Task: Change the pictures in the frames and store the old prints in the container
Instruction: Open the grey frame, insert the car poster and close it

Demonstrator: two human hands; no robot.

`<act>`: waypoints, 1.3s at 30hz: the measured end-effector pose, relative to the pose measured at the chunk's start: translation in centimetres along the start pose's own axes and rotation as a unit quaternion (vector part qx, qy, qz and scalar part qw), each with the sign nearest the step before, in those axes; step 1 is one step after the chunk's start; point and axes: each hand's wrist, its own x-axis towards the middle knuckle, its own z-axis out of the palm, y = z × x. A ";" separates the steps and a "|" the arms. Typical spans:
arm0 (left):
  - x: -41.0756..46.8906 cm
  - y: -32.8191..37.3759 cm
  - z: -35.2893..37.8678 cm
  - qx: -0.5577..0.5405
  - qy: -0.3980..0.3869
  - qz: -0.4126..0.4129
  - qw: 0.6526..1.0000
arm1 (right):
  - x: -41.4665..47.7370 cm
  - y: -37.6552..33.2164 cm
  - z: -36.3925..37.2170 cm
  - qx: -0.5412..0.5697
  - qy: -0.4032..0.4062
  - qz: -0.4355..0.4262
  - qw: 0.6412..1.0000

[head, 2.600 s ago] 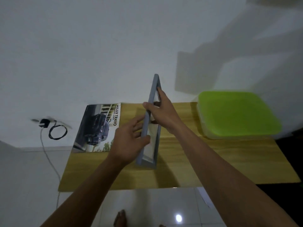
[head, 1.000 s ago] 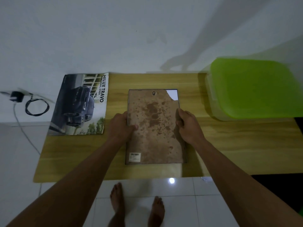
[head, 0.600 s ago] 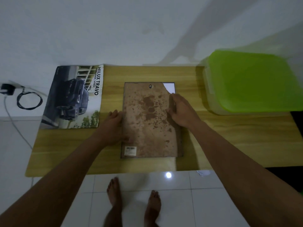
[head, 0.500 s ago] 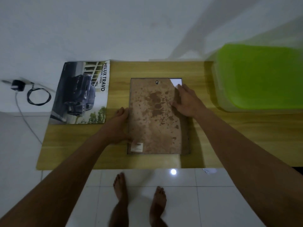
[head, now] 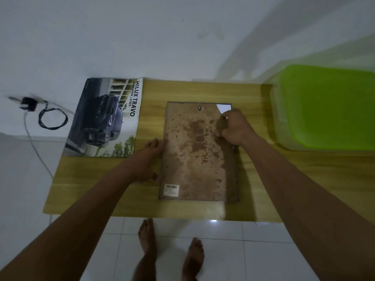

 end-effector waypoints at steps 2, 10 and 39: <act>0.1 -0.1 0.2 -0.006 0.000 -0.002 1.000 | -0.1 -0.3 -0.3 0.007 0.002 0.009 1.000; 0.3 0.1 0.2 -0.007 -0.005 -0.007 1.000 | -0.1 -0.1 -1.3 0.073 -0.005 0.039 0.997; 0.2 2.3 -0.4 -0.237 0.088 -0.068 0.965 | -2.9 1.3 -2.2 0.472 0.002 0.117 0.874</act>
